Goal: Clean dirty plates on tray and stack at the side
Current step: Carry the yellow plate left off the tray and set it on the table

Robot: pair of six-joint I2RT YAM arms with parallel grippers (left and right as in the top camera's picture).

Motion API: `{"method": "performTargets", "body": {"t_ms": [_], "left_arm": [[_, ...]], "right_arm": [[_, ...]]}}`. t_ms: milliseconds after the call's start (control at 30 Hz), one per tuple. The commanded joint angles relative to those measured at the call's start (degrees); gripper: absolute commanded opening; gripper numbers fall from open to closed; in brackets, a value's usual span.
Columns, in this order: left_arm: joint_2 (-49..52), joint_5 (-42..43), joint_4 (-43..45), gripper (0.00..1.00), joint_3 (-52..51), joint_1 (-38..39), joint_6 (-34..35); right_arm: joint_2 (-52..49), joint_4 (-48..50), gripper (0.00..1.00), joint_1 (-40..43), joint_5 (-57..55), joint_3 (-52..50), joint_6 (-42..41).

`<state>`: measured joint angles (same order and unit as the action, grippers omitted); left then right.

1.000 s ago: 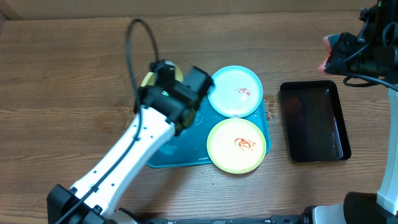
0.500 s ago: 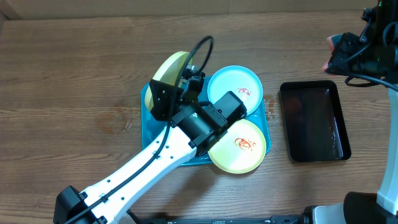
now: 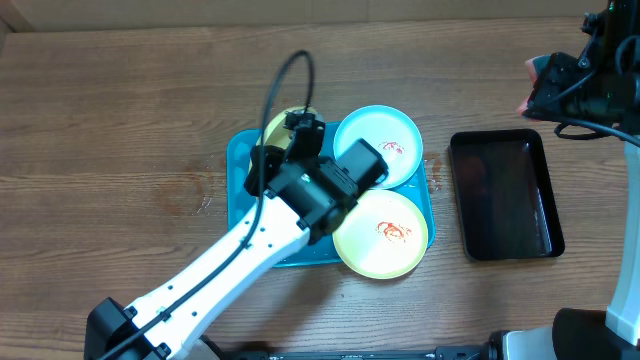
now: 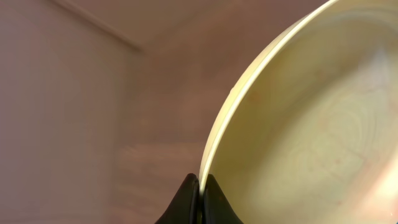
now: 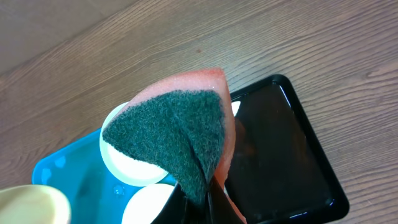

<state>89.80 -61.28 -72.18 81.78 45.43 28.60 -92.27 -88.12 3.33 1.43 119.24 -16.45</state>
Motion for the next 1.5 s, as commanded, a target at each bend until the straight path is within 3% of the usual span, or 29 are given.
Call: {"method": "performTargets", "body": {"t_ms": [0, 367, 667, 900, 1100, 1367, 1467], "left_arm": [[-0.6, 21.4, 1.2, 0.04, 0.2, -5.5, 0.9], [-0.7, 55.1, 4.8, 0.05, 0.2, -30.8, -11.6], [-0.6, 60.8, 7.0, 0.04, -0.5, -57.4, -12.3], [-0.3, 67.9, 14.7, 0.04, -7.3, -75.1, -11.3], [0.4, 70.1, 25.4, 0.04, -16.9, -81.0, -9.9], [2.9, 67.5, 35.7, 0.05, -24.8, -81.7, -8.0], [4.3, 66.5, 36.3, 0.19, -24.9, -81.7, -8.0]], "right_arm": [[0.9, 0.3, 0.04, 0.2, -0.5, 0.4, 0.2], [0.9, -0.3, 0.04, 0.2, -0.5, 0.4, 0.2], [0.9, -0.6, 0.04, 0.2, -0.5, 0.4, 0.2], [0.9, -0.7, 0.04, 0.2, -0.5, 0.4, 0.2], [0.9, -0.7, 0.04, 0.2, -0.5, 0.4, 0.2], [0.9, -1.4, 0.04, 0.2, -0.5, 0.4, 0.2], [0.9, -1.4, 0.04, 0.2, -0.5, 0.4, 0.2]]}}
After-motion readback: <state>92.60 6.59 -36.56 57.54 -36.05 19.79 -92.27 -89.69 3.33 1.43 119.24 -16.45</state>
